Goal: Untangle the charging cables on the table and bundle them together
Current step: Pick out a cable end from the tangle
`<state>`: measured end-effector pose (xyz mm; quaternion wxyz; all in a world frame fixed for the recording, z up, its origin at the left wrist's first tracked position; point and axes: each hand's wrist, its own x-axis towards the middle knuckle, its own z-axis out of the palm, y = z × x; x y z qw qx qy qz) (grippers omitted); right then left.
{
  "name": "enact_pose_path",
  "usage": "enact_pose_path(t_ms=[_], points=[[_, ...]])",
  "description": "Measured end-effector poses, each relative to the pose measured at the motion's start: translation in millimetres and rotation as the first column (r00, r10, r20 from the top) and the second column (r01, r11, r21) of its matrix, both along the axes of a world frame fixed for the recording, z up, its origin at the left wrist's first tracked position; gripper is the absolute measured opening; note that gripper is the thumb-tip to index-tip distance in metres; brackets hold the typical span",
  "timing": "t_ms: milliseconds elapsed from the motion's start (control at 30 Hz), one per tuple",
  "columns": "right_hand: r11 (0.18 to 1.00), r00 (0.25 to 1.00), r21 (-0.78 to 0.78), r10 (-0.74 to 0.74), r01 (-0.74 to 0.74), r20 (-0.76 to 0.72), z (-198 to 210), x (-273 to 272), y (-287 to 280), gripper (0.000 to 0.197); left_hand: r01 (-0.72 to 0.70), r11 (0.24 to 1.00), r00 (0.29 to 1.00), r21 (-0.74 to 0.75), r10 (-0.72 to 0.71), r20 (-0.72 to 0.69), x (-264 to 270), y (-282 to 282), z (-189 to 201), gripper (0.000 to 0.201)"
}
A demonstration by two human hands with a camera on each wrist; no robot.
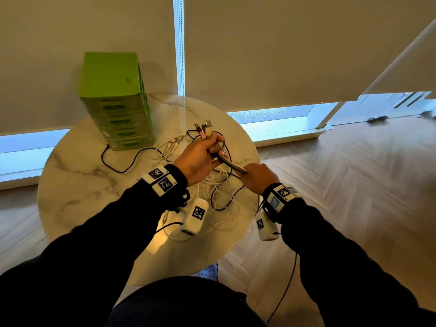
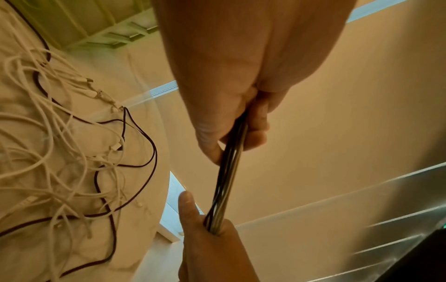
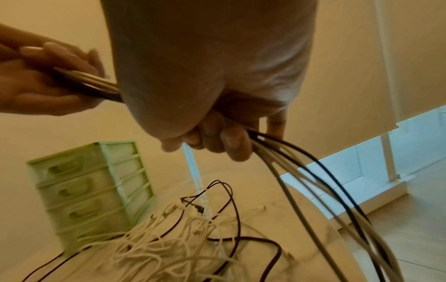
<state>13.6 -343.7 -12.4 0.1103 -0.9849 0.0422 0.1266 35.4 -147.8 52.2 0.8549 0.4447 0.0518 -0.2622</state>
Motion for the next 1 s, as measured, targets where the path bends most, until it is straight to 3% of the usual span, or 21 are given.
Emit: enact_pose_path(t_ms=[133, 233, 367, 567, 633, 800, 900, 1000], points=[[0.99, 0.982, 0.033, -0.142, 0.139, 0.123, 1, 6, -11, 0.05, -0.162, 0.962, 0.986, -0.22, 0.151, -0.065, 12, 9, 18, 0.033], [0.997, 0.998, 0.074, -0.032, 0.029, 0.047, -8, -4, 0, 0.034, -0.217, 0.937, 0.973, -0.274, 0.229, 0.011, 22, 19, 30, 0.034], [0.965, 0.949, 0.089, 0.258, -0.245, -0.182, -15, -31, 56, 0.042, -0.281, 0.935, 0.952, -0.218, 0.3, 0.061, 33, 24, 23, 0.03], [0.831, 0.746, 0.212, 0.556, -0.515, -0.366, -9, -58, 117, 0.066, -0.492, 0.868, 0.868, -0.061, 0.483, -0.116, 44, 46, -26, 0.033], [0.823, 0.72, 0.229, 0.566, -0.519, -0.402, -11, -59, 114, 0.073, -0.493, 0.87, 0.862, -0.027, 0.484, -0.152, 46, 63, -44, 0.039], [0.892, 0.809, 0.36, 0.414, -0.271, -0.417, -33, -32, 82, 0.074, -0.481, 0.876, 0.86, 0.02, 0.477, -0.18, 51, 104, -63, 0.039], [0.861, 0.783, 0.403, 0.472, -0.311, -0.405, -36, 2, 78, 0.087, -0.463, 0.882, 0.866, 0.088, 0.472, -0.164, 53, 117, -71, 0.037], [0.83, 0.792, 0.384, 0.528, -0.405, -0.306, -30, 43, 86, 0.047, -0.447, 0.883, 0.87, 0.143, 0.467, -0.161, 53, 121, -78, 0.035]])
